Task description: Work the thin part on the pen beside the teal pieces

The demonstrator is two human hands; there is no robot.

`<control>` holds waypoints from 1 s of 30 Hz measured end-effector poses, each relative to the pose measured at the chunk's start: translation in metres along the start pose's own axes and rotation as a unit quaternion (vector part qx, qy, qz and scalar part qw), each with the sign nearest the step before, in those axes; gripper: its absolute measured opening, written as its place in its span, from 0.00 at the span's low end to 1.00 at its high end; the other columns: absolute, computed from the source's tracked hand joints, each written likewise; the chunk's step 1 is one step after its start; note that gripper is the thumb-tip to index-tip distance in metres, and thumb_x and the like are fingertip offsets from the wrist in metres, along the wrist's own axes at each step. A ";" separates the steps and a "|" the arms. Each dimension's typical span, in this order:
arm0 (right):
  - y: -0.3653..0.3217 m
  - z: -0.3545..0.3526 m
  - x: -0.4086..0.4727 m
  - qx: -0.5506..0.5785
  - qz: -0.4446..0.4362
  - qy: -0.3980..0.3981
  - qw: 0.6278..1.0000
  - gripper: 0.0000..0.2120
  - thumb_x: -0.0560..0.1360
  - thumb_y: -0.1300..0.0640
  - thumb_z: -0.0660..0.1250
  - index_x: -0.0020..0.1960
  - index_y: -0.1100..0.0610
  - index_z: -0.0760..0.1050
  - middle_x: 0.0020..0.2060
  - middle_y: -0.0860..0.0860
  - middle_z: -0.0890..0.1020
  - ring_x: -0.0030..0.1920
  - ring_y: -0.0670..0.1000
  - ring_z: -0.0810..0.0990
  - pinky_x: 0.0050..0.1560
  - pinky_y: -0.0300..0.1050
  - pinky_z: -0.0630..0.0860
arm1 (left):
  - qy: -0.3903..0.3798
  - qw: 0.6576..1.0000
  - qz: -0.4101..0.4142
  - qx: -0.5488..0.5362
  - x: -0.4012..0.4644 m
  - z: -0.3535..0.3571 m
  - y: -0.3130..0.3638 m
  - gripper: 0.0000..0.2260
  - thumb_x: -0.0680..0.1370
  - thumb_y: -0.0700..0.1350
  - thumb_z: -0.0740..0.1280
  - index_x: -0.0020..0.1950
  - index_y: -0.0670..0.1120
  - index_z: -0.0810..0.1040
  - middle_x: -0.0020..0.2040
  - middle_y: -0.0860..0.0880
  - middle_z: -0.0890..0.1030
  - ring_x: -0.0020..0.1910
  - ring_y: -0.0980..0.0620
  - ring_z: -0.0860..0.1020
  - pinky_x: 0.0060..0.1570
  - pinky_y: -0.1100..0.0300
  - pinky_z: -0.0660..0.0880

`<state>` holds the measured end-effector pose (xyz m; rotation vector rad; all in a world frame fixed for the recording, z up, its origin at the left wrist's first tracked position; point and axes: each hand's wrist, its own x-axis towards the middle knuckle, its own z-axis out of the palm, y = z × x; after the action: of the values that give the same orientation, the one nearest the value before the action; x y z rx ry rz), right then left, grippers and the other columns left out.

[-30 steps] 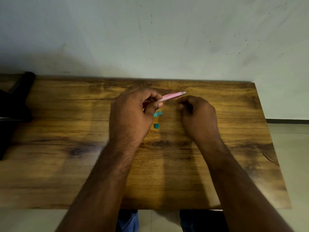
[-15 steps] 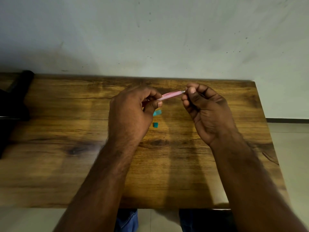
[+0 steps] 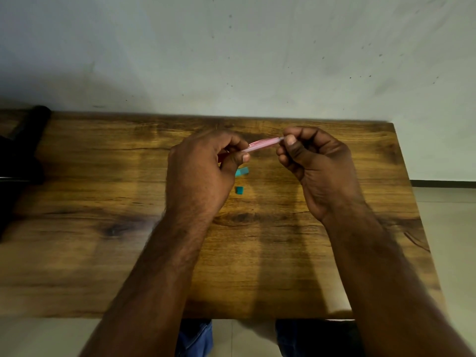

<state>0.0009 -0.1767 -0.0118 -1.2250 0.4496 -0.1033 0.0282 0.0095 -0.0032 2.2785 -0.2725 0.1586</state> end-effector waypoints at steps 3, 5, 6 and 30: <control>0.000 0.000 0.000 -0.007 -0.003 -0.001 1.000 0.07 0.78 0.67 0.70 0.54 0.60 0.83 0.44 0.53 0.86 0.45 0.50 0.85 0.47 0.41 0.81 | 0.001 1.000 0.003 0.004 0.000 0.000 -0.001 0.07 0.75 0.46 0.77 0.52 0.53 0.86 0.46 0.59 0.83 0.46 0.65 0.79 0.41 0.70 0.71; 0.000 0.001 0.000 -0.012 -0.006 -0.001 1.000 0.07 0.78 0.67 0.71 0.54 0.60 0.83 0.44 0.53 0.87 0.45 0.50 0.85 0.47 0.41 0.81 | 0.002 1.000 0.005 0.006 0.000 0.000 -0.001 0.07 0.75 0.46 0.77 0.53 0.53 0.86 0.46 0.59 0.84 0.45 0.64 0.80 0.41 0.69 0.73; 0.000 0.000 0.000 -0.015 -0.008 0.000 1.000 0.07 0.78 0.67 0.71 0.53 0.60 0.83 0.44 0.53 0.87 0.45 0.50 0.85 0.46 0.41 0.82 | 0.002 1.000 0.007 0.007 -0.001 0.001 -0.001 0.07 0.75 0.46 0.77 0.53 0.53 0.86 0.47 0.58 0.84 0.45 0.62 0.80 0.41 0.68 0.74; 0.005 0.015 -0.007 -0.030 0.057 0.030 0.997 0.18 0.75 0.66 0.76 0.62 0.61 0.75 0.43 0.59 0.88 0.37 0.52 0.86 0.39 0.42 0.82 | -0.046 0.998 -0.040 -0.007 -0.007 0.012 0.012 0.08 0.74 0.52 0.78 0.51 0.55 0.85 0.41 0.60 0.84 0.40 0.65 0.80 0.39 0.67 0.76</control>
<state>-0.0005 -0.1598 -0.0102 -1.2540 0.5781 -0.0287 0.0183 -0.0059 -0.0036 2.2812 -0.2278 0.0106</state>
